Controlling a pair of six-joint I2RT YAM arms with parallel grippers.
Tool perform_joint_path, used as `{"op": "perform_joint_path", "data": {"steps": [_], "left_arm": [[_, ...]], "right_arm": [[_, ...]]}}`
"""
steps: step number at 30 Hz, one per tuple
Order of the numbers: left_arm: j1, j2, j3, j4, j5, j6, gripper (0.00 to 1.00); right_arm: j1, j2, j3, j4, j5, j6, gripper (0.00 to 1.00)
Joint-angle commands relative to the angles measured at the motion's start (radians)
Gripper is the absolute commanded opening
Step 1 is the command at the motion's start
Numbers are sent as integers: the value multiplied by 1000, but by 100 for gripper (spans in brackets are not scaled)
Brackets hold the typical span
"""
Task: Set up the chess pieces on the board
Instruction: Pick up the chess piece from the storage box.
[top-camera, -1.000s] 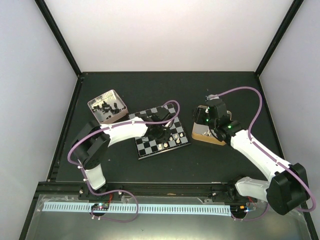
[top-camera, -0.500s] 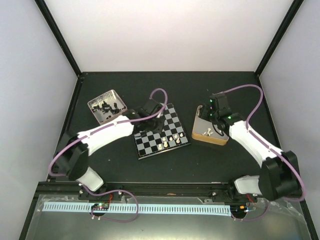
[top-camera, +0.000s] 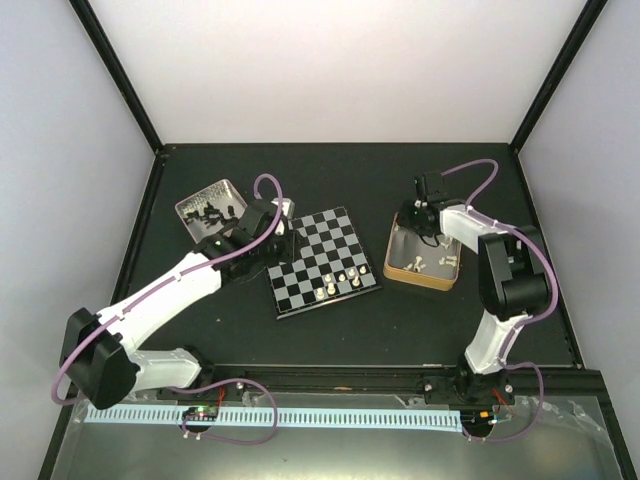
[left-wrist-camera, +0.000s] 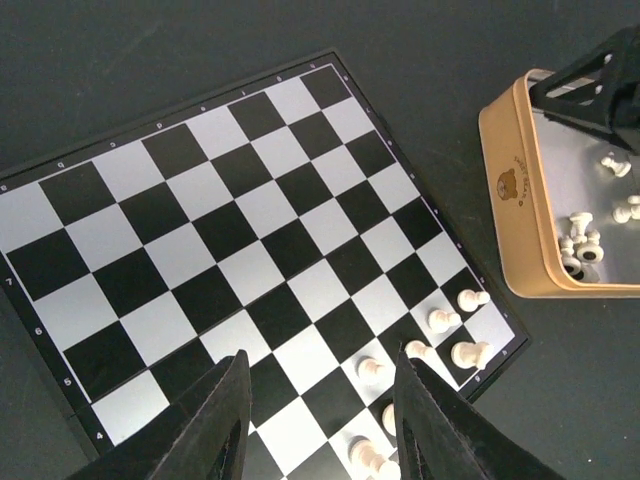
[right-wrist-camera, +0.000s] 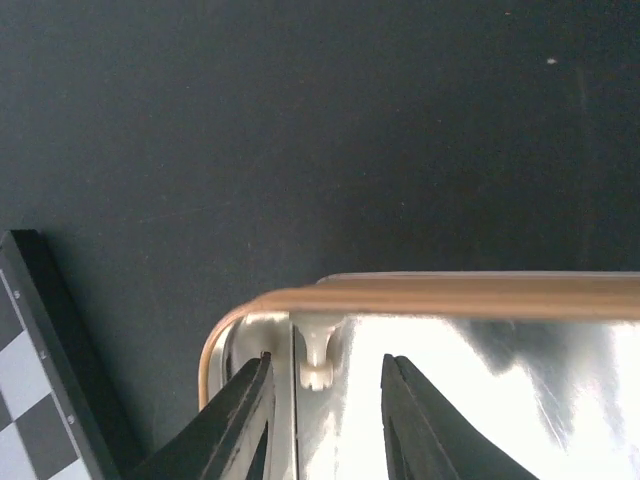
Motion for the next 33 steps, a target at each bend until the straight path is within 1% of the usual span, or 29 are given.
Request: {"op": "perform_joint_path", "data": {"steps": [1,4,13,17,25,29,33], "left_arm": [[27,-24,-2,29,43,2,41],[36,-32,-13,28,56,2,41],[60,-22,-21,25,79,9,41],[64,-4,-19,33,89,6,41],[69,11,-11,30,106,-2,41],[69,7,-13,32,113,-4,41],[69,-5,-19,48,137,-14,41]], "right_arm": [[-3,58,49,14,1,9,30],[-3,83,49,18,16,10,29],[-2,143,75,28,-8,-21,29],[-3,157,81,2,35,-32,29],[9,158,111,-53,70,-47,11],[9,156,127,-70,75,-44,7],[9,104,91,-59,50,-53,5]]}}
